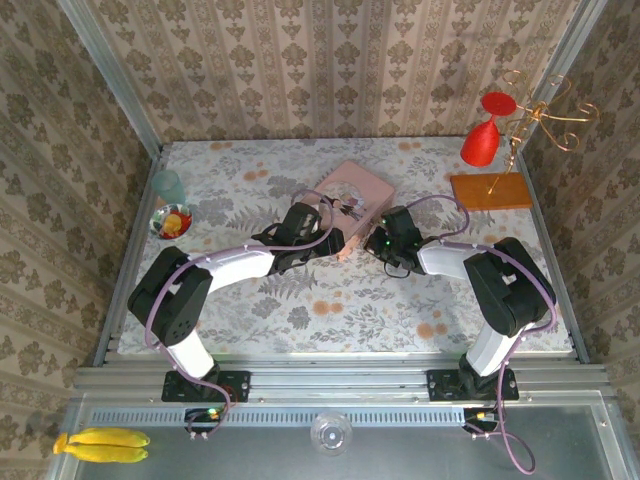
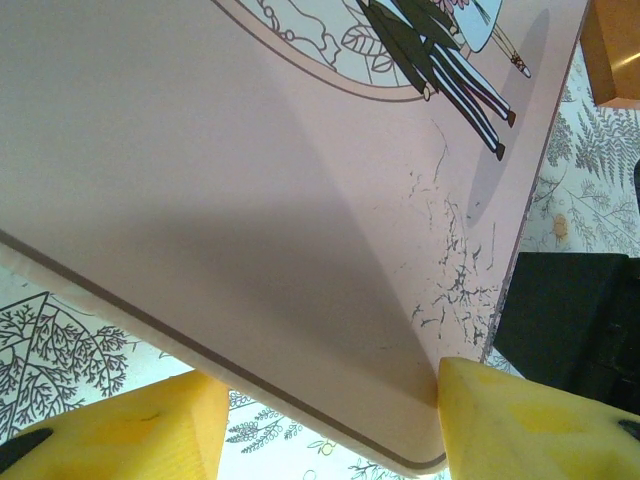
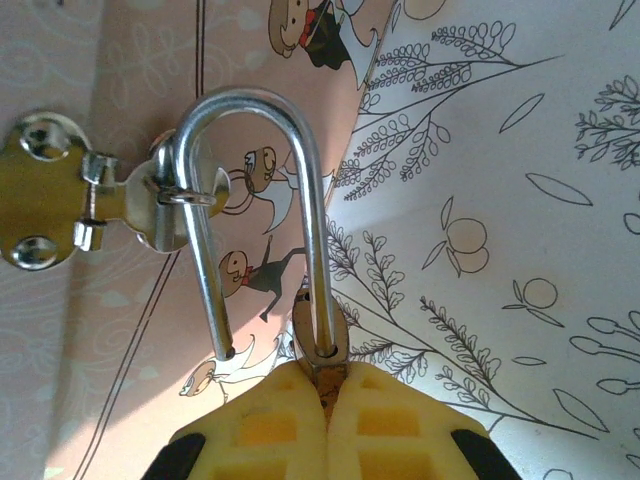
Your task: Unlock the padlock with the key
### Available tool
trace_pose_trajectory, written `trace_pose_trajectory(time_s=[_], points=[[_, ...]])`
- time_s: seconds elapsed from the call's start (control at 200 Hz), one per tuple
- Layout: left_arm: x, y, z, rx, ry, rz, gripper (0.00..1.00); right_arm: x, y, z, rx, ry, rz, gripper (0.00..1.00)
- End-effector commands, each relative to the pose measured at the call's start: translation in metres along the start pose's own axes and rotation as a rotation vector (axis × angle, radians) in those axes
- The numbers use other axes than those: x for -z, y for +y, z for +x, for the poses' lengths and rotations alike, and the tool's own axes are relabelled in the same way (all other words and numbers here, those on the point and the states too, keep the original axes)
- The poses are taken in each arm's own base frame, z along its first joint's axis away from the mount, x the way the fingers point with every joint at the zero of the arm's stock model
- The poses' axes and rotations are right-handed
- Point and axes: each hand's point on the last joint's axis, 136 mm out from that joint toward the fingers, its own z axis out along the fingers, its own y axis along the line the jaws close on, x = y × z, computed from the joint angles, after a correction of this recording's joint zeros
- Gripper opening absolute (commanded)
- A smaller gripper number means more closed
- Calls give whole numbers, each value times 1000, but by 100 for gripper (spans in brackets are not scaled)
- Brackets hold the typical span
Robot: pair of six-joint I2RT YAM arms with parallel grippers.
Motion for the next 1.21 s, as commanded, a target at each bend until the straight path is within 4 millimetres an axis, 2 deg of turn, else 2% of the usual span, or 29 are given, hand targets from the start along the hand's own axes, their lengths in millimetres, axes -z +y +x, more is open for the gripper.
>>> trace_pose_trajectory(time_s=[0.0,0.315,0.475,0.65,0.79,0.97,1.2], points=[[-6,59,67,23,224,-199,57,5,21,-43,-65,-133,-53,0],[-4,63,67,33,223,-202,57,13,24,-54,-75,-154,-53,0],[-3,64,66,33,220,-205,57,8,16,-56,-76,-150,-25,0],[2,73,61,41,206,-215,57,15,6,-66,-16,-169,33,0],[-1,81,47,-22,188,-220,57,24,3,-67,16,-166,45,0],[-6,101,27,-11,170,-231,57,39,17,-63,21,-158,-11,0],[-9,125,-20,-19,120,-234,57,63,14,-47,117,-118,-21,0]])
